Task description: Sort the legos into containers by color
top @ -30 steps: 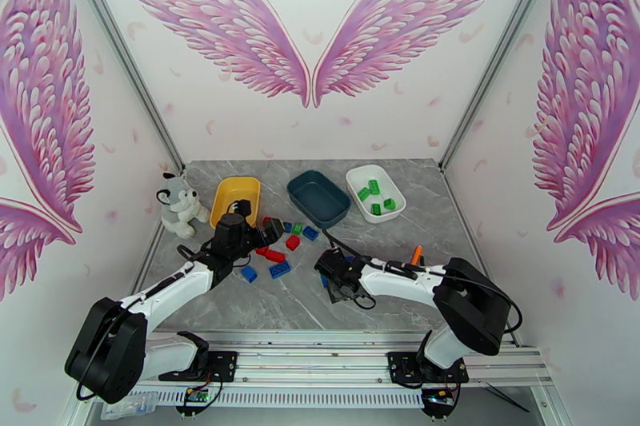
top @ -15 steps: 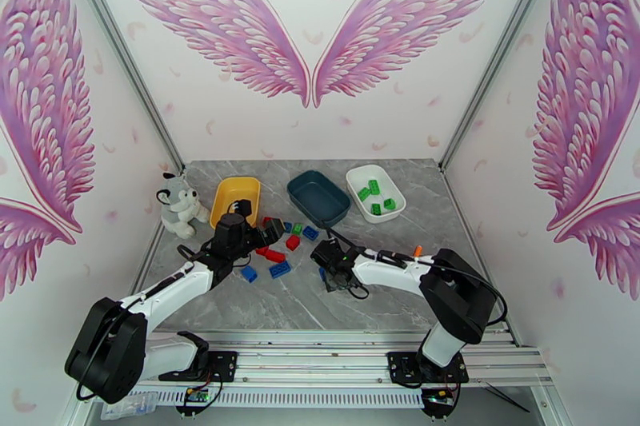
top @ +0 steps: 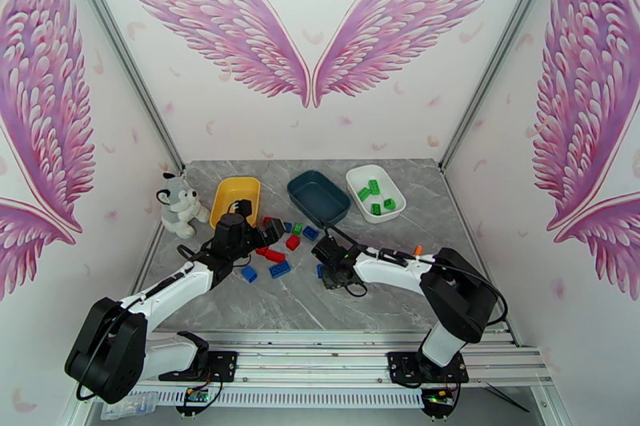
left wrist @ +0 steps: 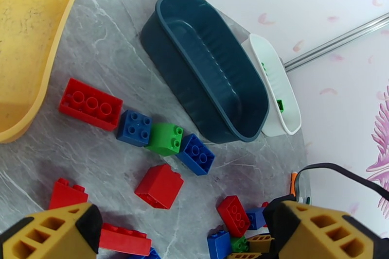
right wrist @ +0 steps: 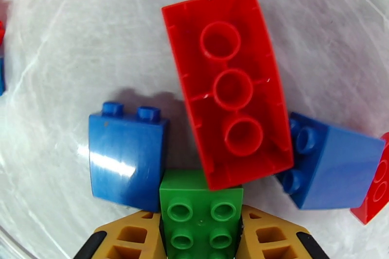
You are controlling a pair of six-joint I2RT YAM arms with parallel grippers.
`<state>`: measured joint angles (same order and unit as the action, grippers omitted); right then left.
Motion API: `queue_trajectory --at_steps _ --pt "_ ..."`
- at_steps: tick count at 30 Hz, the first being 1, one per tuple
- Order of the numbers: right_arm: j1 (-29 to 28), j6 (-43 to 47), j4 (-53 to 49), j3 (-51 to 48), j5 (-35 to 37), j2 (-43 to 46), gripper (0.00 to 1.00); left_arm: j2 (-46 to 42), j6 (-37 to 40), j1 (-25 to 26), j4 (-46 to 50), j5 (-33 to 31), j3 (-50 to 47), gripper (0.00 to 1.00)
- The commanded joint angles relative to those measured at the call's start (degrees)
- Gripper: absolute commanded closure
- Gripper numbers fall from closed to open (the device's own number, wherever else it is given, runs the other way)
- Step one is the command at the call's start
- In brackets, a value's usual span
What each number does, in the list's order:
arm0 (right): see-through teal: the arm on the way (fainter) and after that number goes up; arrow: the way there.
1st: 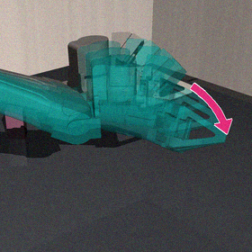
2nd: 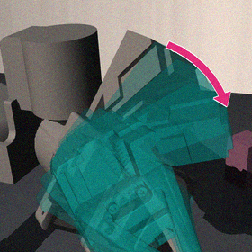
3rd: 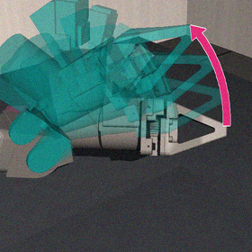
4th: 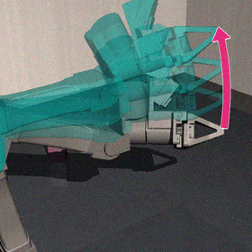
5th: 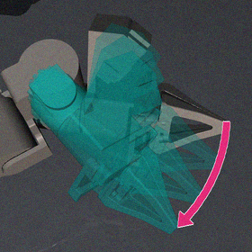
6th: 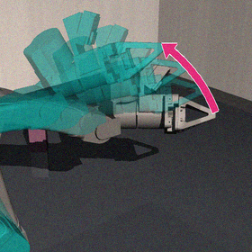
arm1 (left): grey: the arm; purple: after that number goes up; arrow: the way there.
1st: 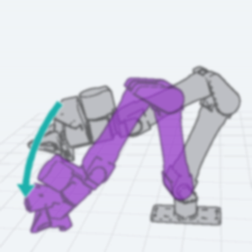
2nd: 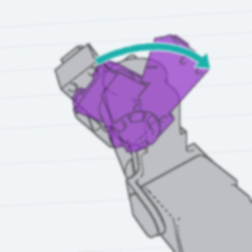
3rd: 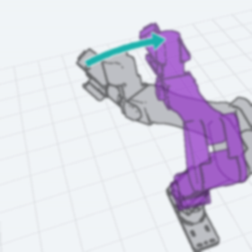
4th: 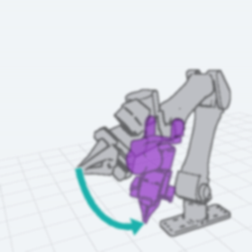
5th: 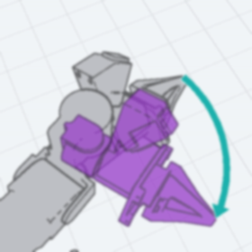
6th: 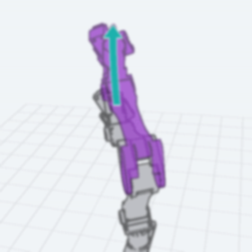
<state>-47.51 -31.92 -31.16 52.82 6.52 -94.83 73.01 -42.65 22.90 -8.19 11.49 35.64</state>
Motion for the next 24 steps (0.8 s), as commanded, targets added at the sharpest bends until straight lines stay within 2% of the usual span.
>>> queue_trajectory --at_steps 1,6,10,19,24 --pt "0.1 -1.5 0.2 -1.0 -3.6 5.3 0.69 1.6 0.2 0.2 -1.6 2.2 0.3 0.01" --pt "0.5 -1.4 -2.0 0.8 -1.3 10.2 0.69 6.5 0.5 2.1 -3.3 6.3 2.7 0.01" --pt "3.0 0.1 -3.7 4.8 1.2 10.1 0.69 9.3 1.2 4.1 -4.2 7.5 4.2 0.01" --pt "19.5 1.8 -3.2 17.0 -0.8 2.7 0.71 14.1 4.3 8.5 -2.4 9.8 8.8 0.01" --pt "28.9 1.4 -3.1 25.6 3.4 -4.4 0.71 13.4 5.7 9.6 -0.2 7.1 9.4 0.02"
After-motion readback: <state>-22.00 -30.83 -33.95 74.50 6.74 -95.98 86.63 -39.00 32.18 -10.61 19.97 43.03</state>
